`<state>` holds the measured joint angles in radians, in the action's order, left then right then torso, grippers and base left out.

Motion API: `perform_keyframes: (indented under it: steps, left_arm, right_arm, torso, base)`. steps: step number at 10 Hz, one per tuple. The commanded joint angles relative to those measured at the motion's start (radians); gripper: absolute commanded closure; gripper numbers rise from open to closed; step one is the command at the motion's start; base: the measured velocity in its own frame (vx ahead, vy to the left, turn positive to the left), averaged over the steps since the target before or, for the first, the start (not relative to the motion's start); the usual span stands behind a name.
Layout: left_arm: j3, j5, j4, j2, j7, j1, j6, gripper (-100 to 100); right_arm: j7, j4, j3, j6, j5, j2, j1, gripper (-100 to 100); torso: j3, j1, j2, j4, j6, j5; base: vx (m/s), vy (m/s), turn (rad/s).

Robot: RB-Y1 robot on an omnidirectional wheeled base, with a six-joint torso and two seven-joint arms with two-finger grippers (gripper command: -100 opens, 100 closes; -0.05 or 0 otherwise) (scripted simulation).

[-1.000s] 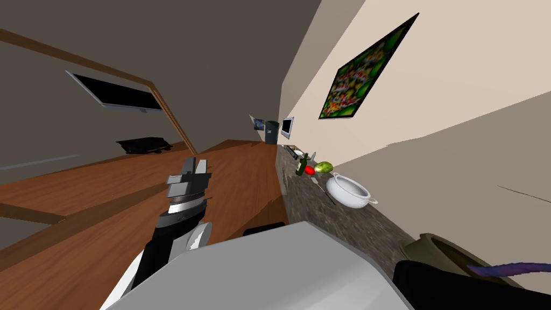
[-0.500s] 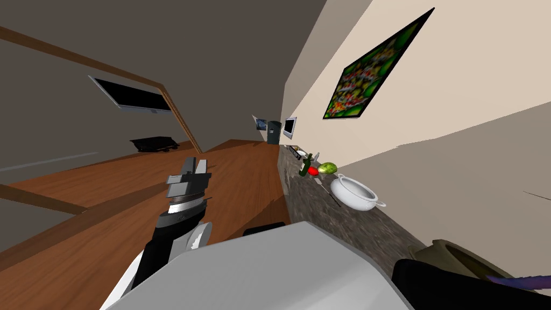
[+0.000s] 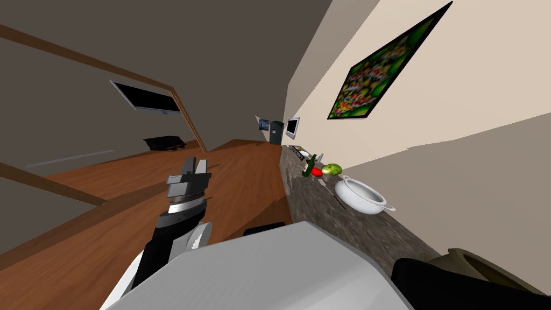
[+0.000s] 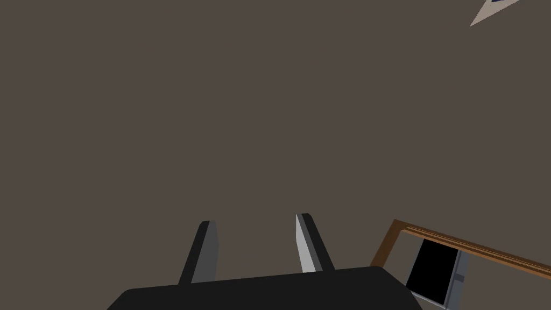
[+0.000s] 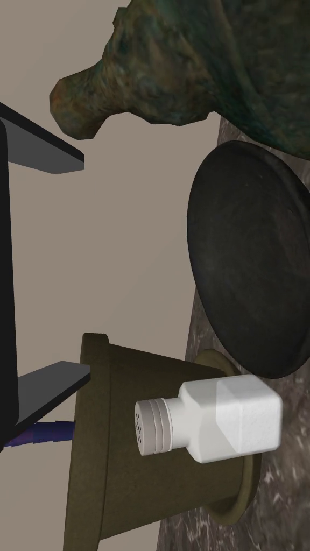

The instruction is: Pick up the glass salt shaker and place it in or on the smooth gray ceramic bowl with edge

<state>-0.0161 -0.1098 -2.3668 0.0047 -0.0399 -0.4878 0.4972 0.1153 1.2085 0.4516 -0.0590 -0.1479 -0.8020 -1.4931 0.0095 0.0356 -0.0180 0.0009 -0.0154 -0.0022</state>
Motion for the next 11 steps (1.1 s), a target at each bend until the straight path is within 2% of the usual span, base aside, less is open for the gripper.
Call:
perform_keyframes:
  steps: [1,2,3,5,6,9,10,11]
  left_arm:
    - [0.0,0.0,0.0,0.0,0.0,0.0,0.0,0]
    - [0.0,0.0,0.0,0.0,0.0,0.0,0.0,0]
    - [0.0,0.0,0.0,0.0,0.0,0.0,0.0,0]
    - [0.0,0.0,0.0,0.0,0.0,0.0,0.0,0]
    - [0.0,0.0,0.0,0.0,0.0,0.0,0.0,0]
    - [0.0,0.0,0.0,0.0,0.0,0.0,0.0,0]
    - [0.0,0.0,0.0,0.0,0.0,0.0,0.0,0]
    - [0.0,0.0,0.0,0.0,0.0,0.0,0.0,0]
  right_arm:
    - [0.0,-0.029,-0.003,-0.005,0.0,-0.002,0.004,-100]
    - [0.044,-0.058,-0.047,-0.048,-0.015,-0.042,0.023,-100]
    - [0.044,-0.08,-0.047,-0.065,-0.015,-0.042,0.023,-100]
    - [0.044,-0.136,-0.047,-0.066,-0.015,-0.042,0.023,-100]
    - [0.088,-0.181,-0.091,-0.117,-0.03,-0.082,0.042,-100]
    - [0.088,-0.269,-0.091,-0.127,-0.03,-0.082,0.042,-100]
    - [0.132,-0.294,-0.135,-0.176,-0.046,-0.122,0.06,-100]
    - [0.132,-0.315,-0.135,-0.188,-0.046,-0.122,0.06,-100]
  torso:
    - [0.0,0.0,0.0,0.0,0.0,0.0]
    - [0.0,0.001,0.0,0.0,-0.001,0.0]
    - [0.0,-0.002,0.0,0.0,0.001,0.001]
    - [0.0,-0.002,-0.001,0.0,-0.001,0.001]
    - [0.0,0.0,-0.001,0.0,-0.001,0.001]
    - [0.0,-0.002,-0.001,0.0,-0.002,0.001]
    - [0.001,0.0,-0.001,0.0,-0.001,0.001]
    - [0.0,-0.003,-0.001,0.0,0.001,0.001]
  base:
    - [0.0,0.0,0.0]
    - [-0.003,0.07,0.228]
    - [-0.006,0.086,0.135]
    - [-0.005,0.026,-0.029]
    - [0.005,0.075,0.224]
    - [-0.008,0.042,0.032]
    - [-0.01,0.076,0.219]
    - [-0.003,0.087,0.141]
